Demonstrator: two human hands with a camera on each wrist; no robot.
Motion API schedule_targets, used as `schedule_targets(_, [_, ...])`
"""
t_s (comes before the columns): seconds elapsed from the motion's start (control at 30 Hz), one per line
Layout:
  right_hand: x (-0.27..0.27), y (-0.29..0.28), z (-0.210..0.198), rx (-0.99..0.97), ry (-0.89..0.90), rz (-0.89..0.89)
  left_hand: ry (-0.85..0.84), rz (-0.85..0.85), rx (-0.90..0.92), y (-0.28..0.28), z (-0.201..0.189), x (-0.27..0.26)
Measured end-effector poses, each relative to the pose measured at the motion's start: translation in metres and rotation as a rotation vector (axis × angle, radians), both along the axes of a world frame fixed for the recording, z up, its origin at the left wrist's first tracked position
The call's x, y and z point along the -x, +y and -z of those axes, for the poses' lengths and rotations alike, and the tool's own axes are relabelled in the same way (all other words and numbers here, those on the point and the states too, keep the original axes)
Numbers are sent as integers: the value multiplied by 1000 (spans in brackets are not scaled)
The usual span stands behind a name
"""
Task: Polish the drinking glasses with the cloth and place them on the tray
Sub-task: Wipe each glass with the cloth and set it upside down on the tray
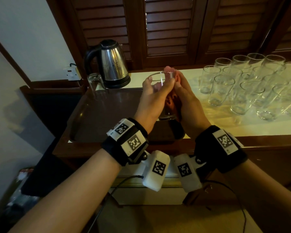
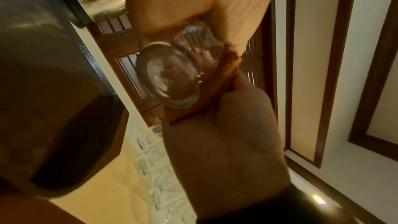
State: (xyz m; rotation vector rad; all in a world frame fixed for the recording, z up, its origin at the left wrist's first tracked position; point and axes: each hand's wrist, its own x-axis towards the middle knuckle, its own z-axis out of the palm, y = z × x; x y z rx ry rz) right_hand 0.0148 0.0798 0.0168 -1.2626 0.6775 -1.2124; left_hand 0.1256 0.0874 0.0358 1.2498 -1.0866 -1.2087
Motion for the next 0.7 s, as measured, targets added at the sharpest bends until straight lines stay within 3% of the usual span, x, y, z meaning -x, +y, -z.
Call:
schedule_targets(0.2, [10, 4, 4, -259, -214, -81, 67, 87, -39, 5, 2, -7])
schedule_targets(0.43, [5, 5, 0, 47, 76, 21, -7, -3, -30, 1, 0, 1])
schedule_targets(0.7, [13, 10, 2, -220, -183, -51, 50, 96, -57, 11, 0, -3])
